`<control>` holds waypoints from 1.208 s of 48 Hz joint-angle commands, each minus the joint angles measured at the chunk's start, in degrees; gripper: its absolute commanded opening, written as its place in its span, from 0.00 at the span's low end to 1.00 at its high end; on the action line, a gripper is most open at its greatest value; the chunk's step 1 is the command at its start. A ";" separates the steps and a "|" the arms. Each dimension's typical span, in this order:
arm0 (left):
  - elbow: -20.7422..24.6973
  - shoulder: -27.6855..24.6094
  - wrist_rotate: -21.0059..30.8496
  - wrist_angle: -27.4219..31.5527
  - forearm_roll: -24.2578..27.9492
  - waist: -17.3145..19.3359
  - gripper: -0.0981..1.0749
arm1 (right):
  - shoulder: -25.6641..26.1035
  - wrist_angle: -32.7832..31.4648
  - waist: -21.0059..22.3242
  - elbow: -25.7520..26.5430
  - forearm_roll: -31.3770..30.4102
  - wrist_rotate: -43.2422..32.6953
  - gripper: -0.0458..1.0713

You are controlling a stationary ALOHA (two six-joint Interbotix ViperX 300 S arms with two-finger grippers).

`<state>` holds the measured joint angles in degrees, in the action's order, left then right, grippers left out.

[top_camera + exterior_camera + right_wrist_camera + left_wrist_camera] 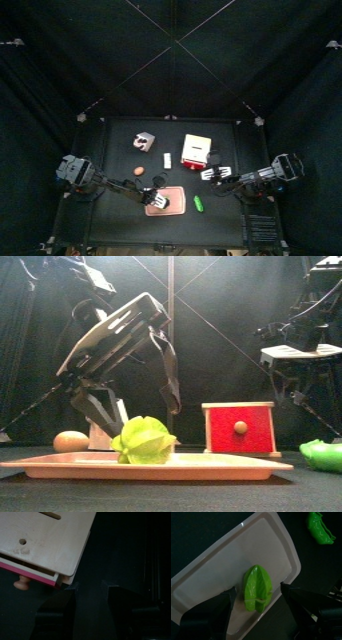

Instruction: Grab starfruit

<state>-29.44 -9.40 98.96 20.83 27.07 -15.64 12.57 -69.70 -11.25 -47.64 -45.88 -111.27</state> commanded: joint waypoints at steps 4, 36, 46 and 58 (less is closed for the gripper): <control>0.62 1.76 -0.09 -0.09 0.26 0.18 0.95 | 1.41 -0.18 -0.18 0.44 -0.26 0.18 0.75; 0.70 0.53 -0.09 0.00 4.22 0.18 0.94 | 2.37 -0.18 0.09 -0.35 -0.35 0.18 0.75; 0.70 -0.18 -0.09 0.09 4.22 0.09 0.94 | 2.46 -0.18 0.18 -0.35 -0.44 0.09 0.75; 0.70 -0.97 -0.09 0.00 3.87 0.09 0.94 | 2.37 -0.18 0.18 -0.26 -0.44 0.09 0.75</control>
<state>-29.44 -10.90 98.88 21.01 31.03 -15.73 13.54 -69.70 -11.16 -48.34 -46.14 -111.18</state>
